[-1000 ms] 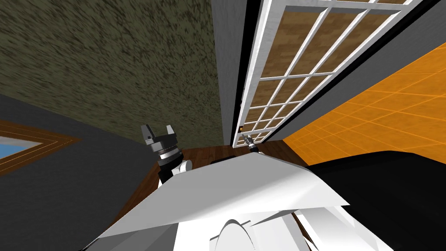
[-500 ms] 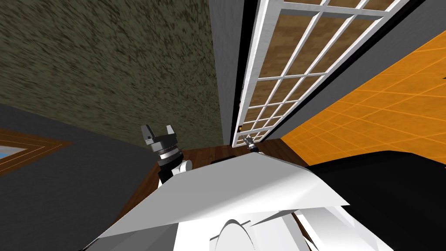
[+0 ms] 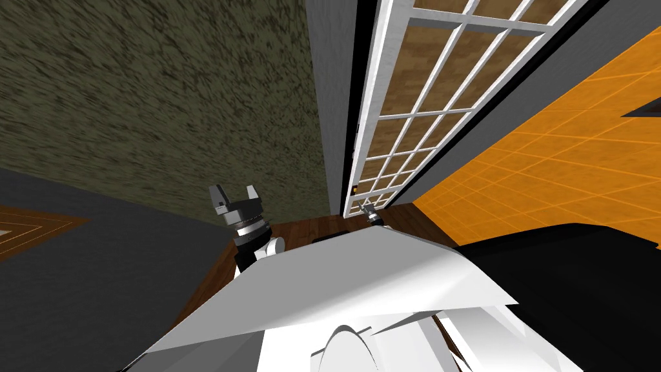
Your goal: Pull the door open
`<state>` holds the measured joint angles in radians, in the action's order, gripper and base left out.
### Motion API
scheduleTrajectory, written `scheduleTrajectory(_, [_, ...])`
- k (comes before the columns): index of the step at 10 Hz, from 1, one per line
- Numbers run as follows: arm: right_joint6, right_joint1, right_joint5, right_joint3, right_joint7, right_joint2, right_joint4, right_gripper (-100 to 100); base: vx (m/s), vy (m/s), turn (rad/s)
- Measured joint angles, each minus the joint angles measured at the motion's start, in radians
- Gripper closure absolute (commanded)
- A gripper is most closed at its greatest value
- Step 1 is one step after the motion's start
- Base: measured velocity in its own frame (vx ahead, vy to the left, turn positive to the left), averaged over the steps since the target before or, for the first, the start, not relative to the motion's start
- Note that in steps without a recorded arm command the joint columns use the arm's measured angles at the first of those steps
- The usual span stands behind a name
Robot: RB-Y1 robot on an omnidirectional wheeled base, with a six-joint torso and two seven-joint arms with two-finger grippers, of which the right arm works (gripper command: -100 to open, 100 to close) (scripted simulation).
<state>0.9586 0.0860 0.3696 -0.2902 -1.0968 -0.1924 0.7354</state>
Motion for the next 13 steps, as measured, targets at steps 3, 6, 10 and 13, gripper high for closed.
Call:
scheduleTrajectory(3, [0.002, 0.0, 0.003, -0.006, -0.022, -0.002, -0.004, -100, 0.103, 0.012, 0.058])
scheduleTrajectory(6, [0.006, -0.008, -0.008, -0.023, -0.029, -0.007, -0.023, -100, 0.198, -0.015, 0.104])
scheduleTrajectory(10, [0.004, -0.008, -0.02, -0.042, -0.034, -0.008, -0.028, 100, 0.117, -0.004, 0.045])
scheduleTrajectory(13, [0.002, -0.008, -0.02, -0.042, -0.034, -0.01, -0.028, 100, -0.024, -0.001, 0.001])
